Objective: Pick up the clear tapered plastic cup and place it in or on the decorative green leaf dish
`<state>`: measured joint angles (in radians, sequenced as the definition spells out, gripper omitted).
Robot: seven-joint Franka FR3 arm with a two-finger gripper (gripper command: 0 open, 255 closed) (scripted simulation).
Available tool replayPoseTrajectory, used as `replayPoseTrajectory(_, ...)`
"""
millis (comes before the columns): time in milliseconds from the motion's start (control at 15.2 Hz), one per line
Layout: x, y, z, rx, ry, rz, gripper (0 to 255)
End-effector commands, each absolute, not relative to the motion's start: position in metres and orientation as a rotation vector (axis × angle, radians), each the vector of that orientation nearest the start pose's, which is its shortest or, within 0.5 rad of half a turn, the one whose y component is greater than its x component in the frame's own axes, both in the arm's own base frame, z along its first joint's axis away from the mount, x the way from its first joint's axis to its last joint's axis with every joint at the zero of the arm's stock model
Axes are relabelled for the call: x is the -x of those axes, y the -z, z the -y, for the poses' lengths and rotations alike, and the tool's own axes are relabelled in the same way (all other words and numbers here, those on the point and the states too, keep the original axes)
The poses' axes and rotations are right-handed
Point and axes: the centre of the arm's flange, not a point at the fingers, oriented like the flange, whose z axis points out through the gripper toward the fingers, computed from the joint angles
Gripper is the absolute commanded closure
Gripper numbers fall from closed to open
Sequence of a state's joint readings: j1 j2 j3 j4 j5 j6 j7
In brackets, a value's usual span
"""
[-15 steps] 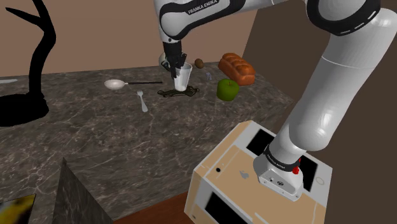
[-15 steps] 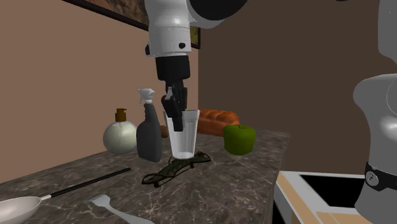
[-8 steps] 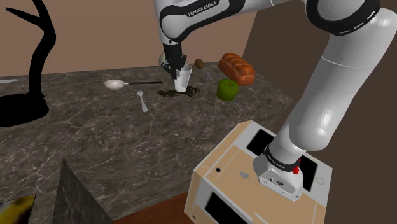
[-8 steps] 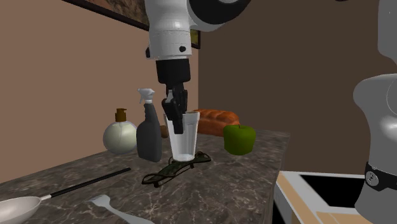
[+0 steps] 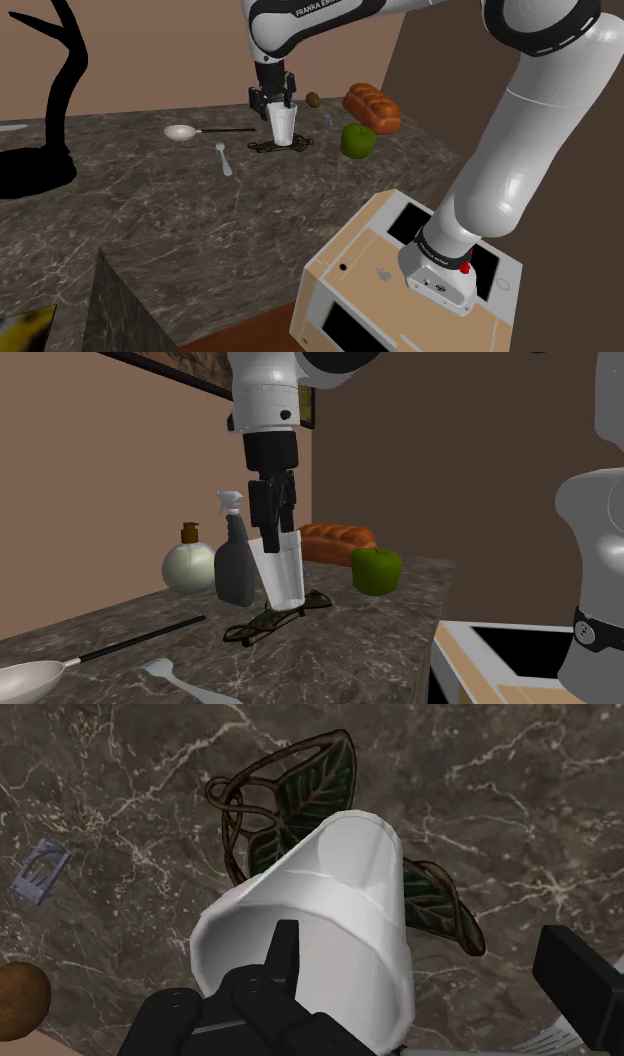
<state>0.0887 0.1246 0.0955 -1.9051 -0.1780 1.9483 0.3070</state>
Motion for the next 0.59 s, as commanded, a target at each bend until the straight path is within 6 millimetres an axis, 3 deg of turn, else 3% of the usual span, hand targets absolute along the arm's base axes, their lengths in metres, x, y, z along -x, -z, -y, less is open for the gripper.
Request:
replayPoseTrajectory(0,-0.575,-0.45,-0.096,3.306,-0.07,-0.084,0)
replayPoseTrajectory(66,-0.575,-0.46,-0.098,3.306,-0.07,-0.084,0)
replayPoseTrajectory(528,-0.575,-0.46,-0.098,3.306,-0.07,-0.084,0)
